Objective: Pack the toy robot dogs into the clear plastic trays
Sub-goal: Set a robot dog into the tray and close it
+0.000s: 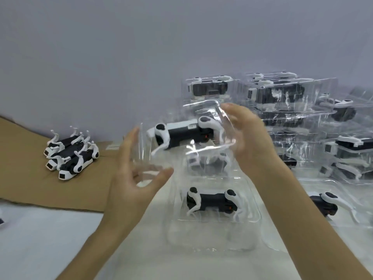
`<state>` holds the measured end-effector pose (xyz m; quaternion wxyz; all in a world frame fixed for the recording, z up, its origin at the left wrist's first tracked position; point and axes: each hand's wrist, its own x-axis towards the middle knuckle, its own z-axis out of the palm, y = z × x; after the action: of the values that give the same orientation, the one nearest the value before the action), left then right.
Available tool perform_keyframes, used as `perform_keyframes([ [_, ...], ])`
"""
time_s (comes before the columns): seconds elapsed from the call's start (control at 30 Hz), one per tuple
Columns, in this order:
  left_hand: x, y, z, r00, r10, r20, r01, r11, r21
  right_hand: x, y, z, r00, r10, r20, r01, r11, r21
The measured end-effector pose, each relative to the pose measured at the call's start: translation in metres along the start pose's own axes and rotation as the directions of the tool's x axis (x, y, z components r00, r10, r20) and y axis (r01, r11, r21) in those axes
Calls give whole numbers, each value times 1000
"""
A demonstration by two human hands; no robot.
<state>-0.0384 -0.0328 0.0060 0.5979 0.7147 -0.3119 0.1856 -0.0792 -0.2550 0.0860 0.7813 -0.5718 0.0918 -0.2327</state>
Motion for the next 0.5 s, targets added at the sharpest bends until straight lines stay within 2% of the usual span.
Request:
perform_keyframes([
  [0.07,18,-4,11,999,9,-42,-10,1000,-21,2,-2,-5,985,-97,-140,118,981,153],
  [0.13,35,-14,25,1000,-1,7,1,1000,-7,3,-4,-8,982,-158,-105,178,959,222],
  [0.2,45,-29,41,986,-70,151,68,998,19,3,-4,-9,984,-178,-24,180,965,193],
  [0.27,51,-46,53,945,-180,271,173,984,50,4,-2,-9,982,-184,-36,187,978,95],
  [0.37,55,-66,58,918,-273,287,261,962,80,9,4,-13,977,-206,-62,198,974,-113],
  [0.5,54,-69,59,901,-288,326,299,954,16,20,15,-23,978,-205,20,187,841,-508],
])
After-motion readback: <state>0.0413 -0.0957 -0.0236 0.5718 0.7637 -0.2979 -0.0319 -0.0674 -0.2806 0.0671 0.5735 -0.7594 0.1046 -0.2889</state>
